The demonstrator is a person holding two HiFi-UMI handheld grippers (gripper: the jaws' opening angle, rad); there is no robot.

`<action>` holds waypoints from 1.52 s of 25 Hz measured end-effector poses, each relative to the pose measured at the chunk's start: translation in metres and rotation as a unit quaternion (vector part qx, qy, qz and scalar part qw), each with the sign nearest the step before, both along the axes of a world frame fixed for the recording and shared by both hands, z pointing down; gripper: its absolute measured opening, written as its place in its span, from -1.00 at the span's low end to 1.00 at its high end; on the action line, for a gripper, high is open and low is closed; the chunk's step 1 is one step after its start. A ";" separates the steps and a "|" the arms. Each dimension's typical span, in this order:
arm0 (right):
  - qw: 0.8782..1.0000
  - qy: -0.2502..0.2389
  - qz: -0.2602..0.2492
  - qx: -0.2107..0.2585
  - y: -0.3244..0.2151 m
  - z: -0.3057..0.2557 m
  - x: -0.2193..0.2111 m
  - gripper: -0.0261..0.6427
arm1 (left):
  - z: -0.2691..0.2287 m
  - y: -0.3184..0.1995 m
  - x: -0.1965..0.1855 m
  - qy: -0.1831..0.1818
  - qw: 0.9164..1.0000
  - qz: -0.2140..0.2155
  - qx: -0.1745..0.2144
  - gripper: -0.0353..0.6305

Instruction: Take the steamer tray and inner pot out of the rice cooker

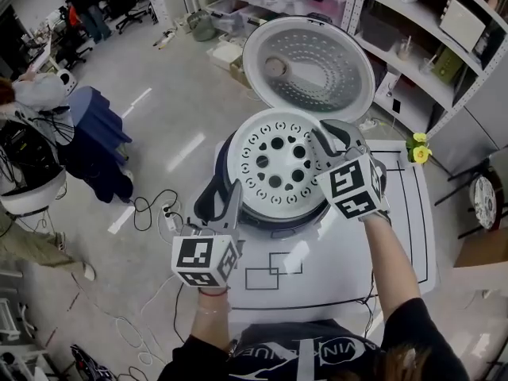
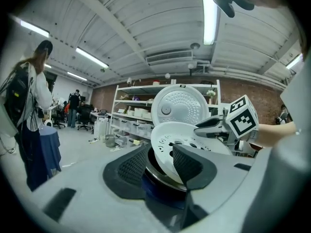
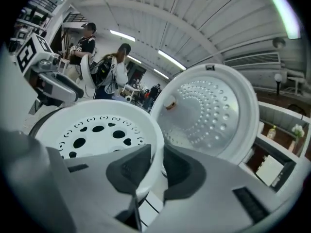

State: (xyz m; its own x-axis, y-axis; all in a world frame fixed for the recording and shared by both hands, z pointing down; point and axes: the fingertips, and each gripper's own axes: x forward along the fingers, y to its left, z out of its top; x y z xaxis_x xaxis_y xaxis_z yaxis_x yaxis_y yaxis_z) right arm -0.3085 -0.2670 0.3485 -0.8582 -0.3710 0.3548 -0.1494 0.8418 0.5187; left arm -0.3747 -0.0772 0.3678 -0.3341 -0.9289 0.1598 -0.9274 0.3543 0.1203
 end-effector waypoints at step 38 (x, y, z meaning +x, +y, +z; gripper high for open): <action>0.924 -0.300 0.186 -0.149 -0.066 -0.030 0.299 -0.78 | -0.037 -0.147 0.205 0.060 0.967 0.248 0.015 -0.66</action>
State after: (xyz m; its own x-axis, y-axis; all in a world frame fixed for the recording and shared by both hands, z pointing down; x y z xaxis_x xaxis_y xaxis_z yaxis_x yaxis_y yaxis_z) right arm -0.0093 -0.3328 0.3185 -0.7669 -0.6417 -0.0088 -0.6417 0.7669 0.0024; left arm -0.1700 -0.2246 0.3311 0.1733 -0.9749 0.1395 -0.9611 -0.1365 0.2403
